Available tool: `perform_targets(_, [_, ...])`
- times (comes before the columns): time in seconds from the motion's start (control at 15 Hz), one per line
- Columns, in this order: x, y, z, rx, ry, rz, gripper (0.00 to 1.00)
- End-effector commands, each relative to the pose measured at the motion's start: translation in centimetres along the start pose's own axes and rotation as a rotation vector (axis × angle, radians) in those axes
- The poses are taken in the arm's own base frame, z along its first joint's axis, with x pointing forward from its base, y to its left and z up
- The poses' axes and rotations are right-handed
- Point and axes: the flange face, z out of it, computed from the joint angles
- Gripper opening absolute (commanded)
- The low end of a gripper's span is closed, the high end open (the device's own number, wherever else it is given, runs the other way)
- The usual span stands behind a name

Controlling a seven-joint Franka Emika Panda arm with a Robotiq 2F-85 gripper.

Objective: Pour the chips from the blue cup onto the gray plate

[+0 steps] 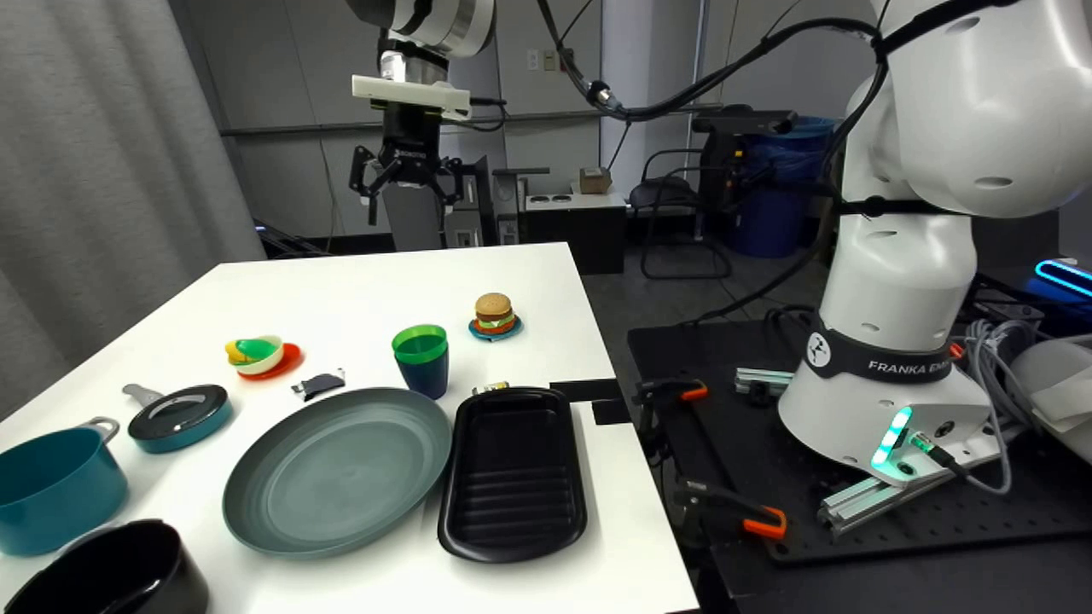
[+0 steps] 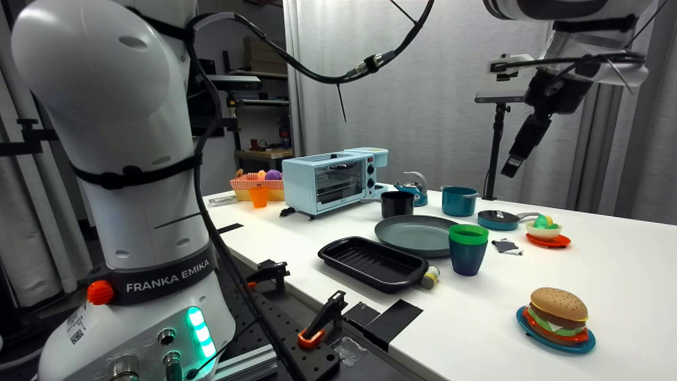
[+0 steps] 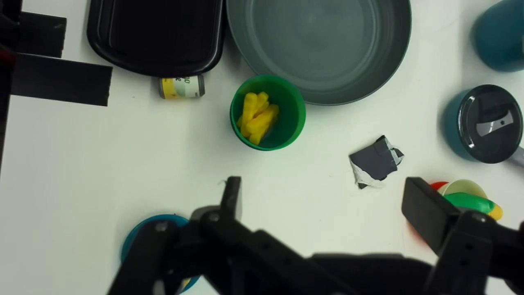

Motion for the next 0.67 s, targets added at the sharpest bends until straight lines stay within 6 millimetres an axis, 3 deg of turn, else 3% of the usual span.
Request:
perform_targets(0.0, [1.0, -0.9, 0.7, -0.018, -0.008, -0.003, 1.0])
perform_targets(0.6, [1.7, -2.3, 3.2, -0.046, -0.011, -0.009, 1.0])
